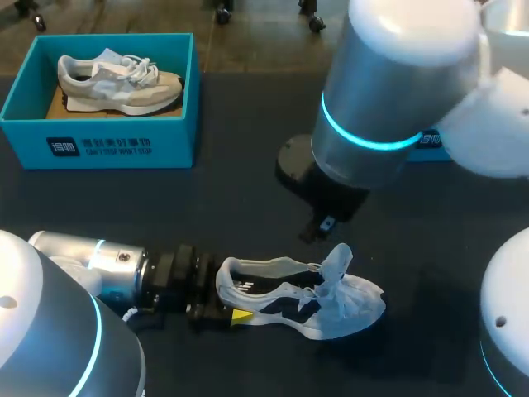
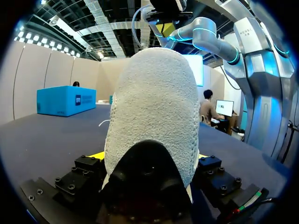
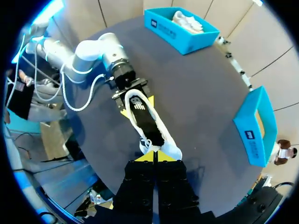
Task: Take the shoe out of the shoebox, open the shoe tongue, remove and reinsert the insole, then place the shoe into the shoebox
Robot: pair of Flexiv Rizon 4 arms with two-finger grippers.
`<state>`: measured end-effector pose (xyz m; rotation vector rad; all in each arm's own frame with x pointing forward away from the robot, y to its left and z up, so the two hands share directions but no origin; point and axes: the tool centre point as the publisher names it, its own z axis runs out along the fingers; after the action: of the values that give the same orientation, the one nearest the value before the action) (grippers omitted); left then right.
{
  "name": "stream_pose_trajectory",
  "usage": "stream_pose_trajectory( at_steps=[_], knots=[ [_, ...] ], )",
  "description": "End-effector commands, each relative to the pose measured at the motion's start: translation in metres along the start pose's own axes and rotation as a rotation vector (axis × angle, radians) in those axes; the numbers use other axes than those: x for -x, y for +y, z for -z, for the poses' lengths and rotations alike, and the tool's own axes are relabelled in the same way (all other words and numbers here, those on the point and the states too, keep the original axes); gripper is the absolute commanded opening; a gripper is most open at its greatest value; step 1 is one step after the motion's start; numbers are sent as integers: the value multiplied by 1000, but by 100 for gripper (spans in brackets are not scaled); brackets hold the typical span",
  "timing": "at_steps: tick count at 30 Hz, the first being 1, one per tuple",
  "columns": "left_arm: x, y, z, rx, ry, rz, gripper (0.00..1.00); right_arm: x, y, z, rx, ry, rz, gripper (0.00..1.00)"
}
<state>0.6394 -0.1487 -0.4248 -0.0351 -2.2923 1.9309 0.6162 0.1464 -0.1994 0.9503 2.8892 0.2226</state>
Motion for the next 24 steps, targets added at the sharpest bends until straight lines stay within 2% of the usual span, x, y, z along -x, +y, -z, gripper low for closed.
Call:
stream_pose_trajectory(
  at_steps=[1, 5, 6, 8, 10, 14, 15, 24],
  knots=[
    [2, 7, -1, 0, -2, 0, 0, 5, 9, -29, -31, 85, 1, 0],
    [2, 7, -1, 0, -2, 0, 0, 1, 13, -33, -29, 73, 27, 0],
    [2, 7, -1, 0, -2, 0, 0, -6, 20, -41, -51, 67, 69, 0],
    [2, 7, -1, 0, -2, 0, 0, -21, 35, -60, -44, 74, 145, 0],
    [2, 7, -1, 0, -2, 0, 0, -29, 45, -74, -57, 61, 156, 0],
    [2, 7, -1, 0, -2, 0, 0, -41, 53, -93, -9, 83, 216, 0],
    [2, 7, -1, 0, -2, 0, 0, -40, 51, -95, 32, 59, 199, 0],
    [2, 7, -1, 0, -2, 0, 0, -40, 51, -95, 32, 59, 199, 0]
  ],
)
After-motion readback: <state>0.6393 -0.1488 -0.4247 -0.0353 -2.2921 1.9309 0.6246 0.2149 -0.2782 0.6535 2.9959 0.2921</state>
